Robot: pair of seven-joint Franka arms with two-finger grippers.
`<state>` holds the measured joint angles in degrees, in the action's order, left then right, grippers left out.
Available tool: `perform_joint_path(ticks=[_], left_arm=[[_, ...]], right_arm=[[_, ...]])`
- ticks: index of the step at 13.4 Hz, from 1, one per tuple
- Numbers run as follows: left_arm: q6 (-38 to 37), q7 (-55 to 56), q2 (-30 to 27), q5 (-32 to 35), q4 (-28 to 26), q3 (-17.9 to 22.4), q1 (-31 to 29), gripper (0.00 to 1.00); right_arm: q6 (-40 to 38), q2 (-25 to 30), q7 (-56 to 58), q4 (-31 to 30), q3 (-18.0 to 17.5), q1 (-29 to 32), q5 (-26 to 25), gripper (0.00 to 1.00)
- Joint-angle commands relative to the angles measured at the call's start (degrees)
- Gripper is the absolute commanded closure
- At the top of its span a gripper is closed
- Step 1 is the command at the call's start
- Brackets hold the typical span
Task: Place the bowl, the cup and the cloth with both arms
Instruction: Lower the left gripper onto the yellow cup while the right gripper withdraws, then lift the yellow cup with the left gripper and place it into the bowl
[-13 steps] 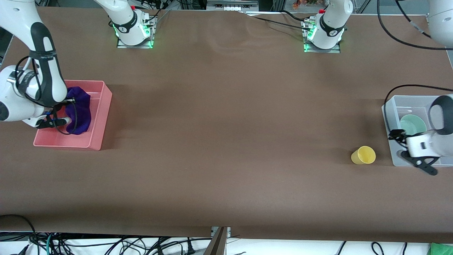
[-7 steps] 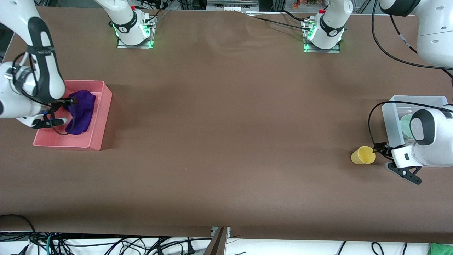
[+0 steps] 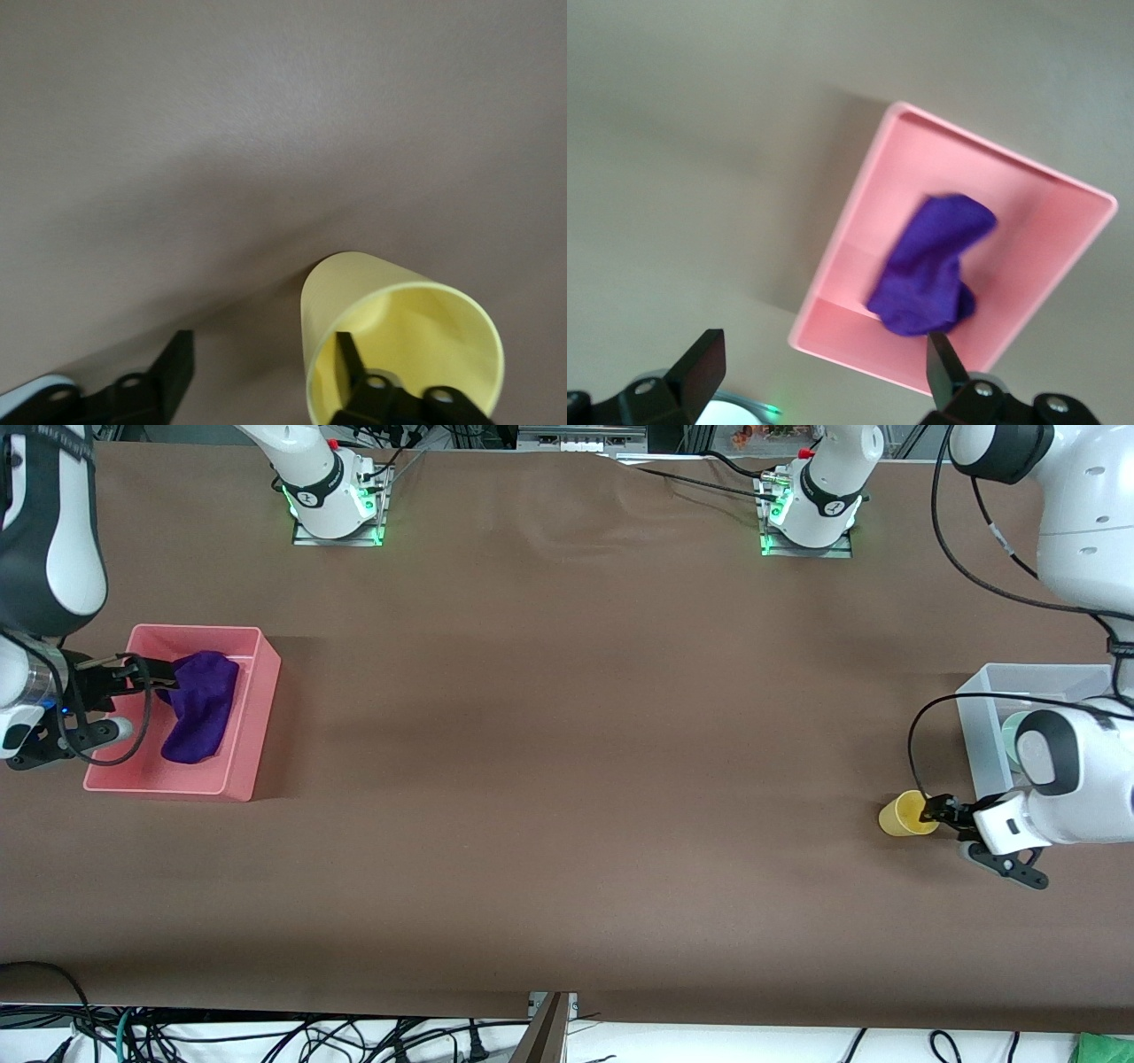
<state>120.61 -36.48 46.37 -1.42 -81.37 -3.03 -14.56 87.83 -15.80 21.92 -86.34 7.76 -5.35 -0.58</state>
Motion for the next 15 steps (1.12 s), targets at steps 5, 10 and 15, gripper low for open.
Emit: perform_joint_path(ticks=[5, 10, 15], left_arm=[[-5.69, -0.35, -3.98, -0.51, 1.56, 0.65, -0.99, 1.00], [-21.63, -2.01, -13.49, 1.14, 1.65, 8.37, -0.99, 1.00], [-17.63, -12.21, -10.97, 8.01, 0.69, 11.38, -5.99, 1.00]], right_arm=[[-1.88, 6.20, -12.69, 5.92, -5.82, 0.61, 0.32, 0.00], [-0.91, 8.68, -11.82, 5.92, -5.21, 1.22, -1.35, 0.00], [-2.92, 8.42, -15.68, 6.00, -5.21, 1.66, -0.57, 0.00]])
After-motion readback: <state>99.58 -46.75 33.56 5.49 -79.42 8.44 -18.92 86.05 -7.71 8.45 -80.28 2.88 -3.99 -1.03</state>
